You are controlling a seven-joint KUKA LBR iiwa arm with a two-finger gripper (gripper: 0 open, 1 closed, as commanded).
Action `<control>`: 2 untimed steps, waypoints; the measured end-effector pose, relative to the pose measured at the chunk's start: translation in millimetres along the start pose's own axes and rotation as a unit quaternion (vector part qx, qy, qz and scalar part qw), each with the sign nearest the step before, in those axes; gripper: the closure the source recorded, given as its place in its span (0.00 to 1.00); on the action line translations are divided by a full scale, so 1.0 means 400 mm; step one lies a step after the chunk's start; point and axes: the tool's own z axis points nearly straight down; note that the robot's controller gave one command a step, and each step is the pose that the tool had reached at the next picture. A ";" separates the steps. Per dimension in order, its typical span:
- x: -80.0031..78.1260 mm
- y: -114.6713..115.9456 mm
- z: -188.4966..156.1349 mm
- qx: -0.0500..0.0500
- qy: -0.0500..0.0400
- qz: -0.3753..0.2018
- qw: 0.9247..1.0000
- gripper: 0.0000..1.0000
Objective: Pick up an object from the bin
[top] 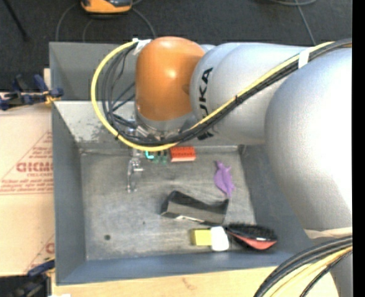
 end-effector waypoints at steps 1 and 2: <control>-0.005 -0.002 -0.011 -0.001 -0.004 0.002 1.000 0.00; 0.089 -0.012 0.179 0.000 -0.005 -0.052 0.999 0.00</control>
Offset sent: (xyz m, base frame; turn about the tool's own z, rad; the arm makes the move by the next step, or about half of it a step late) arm -0.0505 -0.0042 -0.0984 -0.1416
